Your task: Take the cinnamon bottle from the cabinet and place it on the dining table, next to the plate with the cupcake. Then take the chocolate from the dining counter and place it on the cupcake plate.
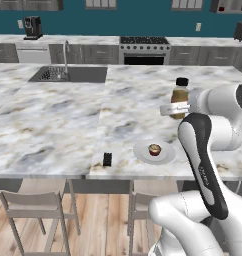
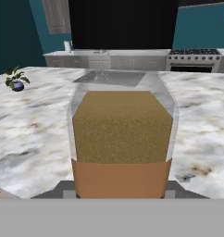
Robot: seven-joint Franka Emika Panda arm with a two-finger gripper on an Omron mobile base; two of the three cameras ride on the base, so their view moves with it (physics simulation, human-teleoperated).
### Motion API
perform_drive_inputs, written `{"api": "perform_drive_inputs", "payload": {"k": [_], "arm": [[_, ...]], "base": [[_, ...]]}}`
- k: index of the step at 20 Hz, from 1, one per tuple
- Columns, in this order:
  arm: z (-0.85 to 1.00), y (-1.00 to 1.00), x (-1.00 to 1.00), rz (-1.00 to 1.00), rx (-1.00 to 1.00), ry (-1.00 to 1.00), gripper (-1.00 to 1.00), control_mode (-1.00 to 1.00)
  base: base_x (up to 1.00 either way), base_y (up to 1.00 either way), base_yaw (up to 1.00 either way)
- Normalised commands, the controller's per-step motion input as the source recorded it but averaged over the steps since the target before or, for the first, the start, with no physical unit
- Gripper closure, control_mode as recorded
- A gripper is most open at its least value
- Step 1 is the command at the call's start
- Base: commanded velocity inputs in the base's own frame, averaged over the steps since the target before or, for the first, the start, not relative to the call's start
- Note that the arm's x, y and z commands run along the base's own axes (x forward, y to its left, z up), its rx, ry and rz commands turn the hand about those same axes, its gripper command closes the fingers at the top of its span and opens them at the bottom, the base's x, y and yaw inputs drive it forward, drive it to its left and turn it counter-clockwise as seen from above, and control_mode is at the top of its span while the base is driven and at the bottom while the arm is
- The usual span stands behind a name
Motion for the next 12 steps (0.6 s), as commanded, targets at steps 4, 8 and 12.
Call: {"api": "perform_drive_inputs", "payload": {"k": [4, 8, 12], "arm": [[-0.19, -0.36, 0.00, 0.42, 0.00, 0.02, 1.00, -1.00], [-0.20, -0.46, -0.01, 0.51, 0.00, 0.00, 1.00, -1.00], [-0.25, -0.43, -0.01, 0.54, 0.00, 0.00, 1.00, -1.00]], "base": [[0.00, 0.00, 0.00], [0.00, 0.00, 0.00], [0.00, 0.00, 0.00]]}}
